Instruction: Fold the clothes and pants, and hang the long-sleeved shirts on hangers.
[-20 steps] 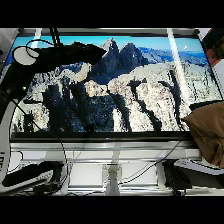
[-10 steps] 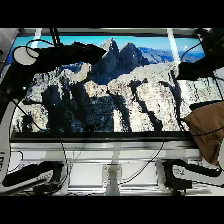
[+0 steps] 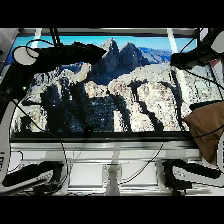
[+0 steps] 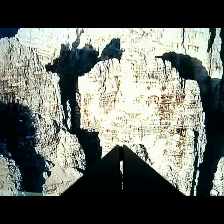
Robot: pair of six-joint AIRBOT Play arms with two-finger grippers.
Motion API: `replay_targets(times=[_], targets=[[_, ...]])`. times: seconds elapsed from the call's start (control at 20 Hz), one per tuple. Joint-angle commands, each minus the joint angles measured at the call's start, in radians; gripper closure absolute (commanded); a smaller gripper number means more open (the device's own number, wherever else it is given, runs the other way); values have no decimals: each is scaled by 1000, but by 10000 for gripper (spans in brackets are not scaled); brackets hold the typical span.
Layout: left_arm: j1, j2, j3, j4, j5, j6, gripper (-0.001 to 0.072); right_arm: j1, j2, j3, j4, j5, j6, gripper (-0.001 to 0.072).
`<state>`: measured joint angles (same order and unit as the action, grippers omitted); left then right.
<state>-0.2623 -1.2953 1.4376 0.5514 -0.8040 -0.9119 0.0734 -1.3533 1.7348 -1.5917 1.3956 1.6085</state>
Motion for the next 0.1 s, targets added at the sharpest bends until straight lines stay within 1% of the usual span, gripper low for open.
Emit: replay_targets(times=[0.0, 0.05], targets=[[0, 0, 0, 0, 0, 0, 16, 4, 0, 1, -8, -31, 6, 682], [0, 0, 0, 0, 0, 0, 16, 4, 0, 1, -8, -31, 6, 682]])
